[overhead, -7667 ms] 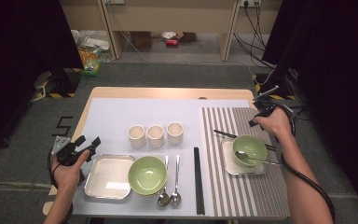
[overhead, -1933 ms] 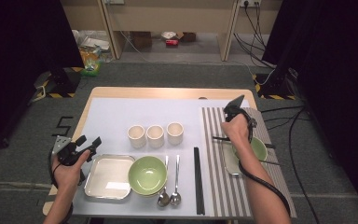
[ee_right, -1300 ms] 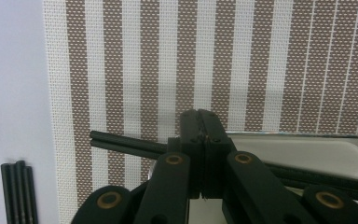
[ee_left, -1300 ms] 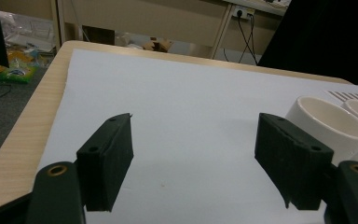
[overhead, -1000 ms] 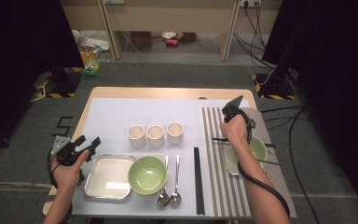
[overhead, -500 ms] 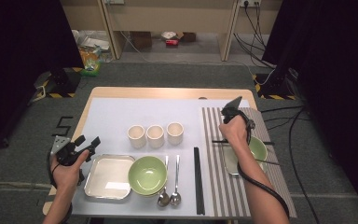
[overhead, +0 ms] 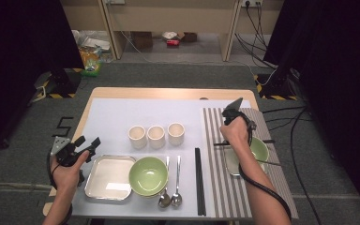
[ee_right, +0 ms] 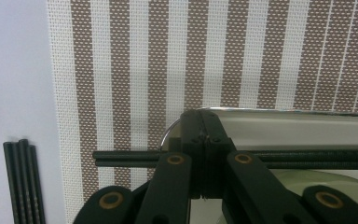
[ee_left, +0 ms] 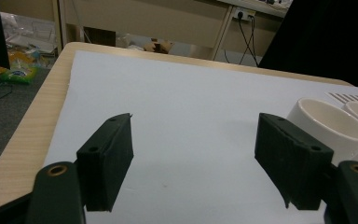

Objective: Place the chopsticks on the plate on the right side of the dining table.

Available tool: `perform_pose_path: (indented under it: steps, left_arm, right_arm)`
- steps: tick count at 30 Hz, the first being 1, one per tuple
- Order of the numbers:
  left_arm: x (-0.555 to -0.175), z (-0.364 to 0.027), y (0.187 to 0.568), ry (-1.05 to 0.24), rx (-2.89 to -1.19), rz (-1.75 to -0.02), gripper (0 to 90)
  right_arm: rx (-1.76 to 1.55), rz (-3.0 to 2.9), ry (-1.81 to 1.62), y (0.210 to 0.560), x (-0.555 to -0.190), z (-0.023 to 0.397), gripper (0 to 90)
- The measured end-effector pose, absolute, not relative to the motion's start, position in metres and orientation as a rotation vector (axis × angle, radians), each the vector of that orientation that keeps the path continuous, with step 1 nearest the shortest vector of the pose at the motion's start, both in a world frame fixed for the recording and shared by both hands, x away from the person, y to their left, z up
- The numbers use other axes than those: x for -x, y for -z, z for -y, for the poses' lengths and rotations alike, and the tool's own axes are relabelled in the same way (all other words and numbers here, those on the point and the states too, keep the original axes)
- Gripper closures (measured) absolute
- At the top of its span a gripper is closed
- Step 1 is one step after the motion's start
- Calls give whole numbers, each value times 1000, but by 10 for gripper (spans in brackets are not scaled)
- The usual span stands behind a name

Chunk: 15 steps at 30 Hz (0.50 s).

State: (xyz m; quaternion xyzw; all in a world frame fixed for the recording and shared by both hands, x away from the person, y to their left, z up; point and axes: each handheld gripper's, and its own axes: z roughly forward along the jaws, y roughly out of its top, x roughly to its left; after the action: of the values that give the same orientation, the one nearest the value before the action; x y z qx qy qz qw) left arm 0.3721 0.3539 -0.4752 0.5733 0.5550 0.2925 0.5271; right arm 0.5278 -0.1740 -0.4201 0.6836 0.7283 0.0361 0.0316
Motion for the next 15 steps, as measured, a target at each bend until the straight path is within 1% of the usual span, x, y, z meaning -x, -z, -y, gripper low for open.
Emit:
perform_pose_path:
  steps: [15]
  left_arm:
    - [-373, -353, 476, -697, -1371, -1325, 268]
  right_arm:
    - [-2106, -2246, -135, 419, -527, 175, 900]
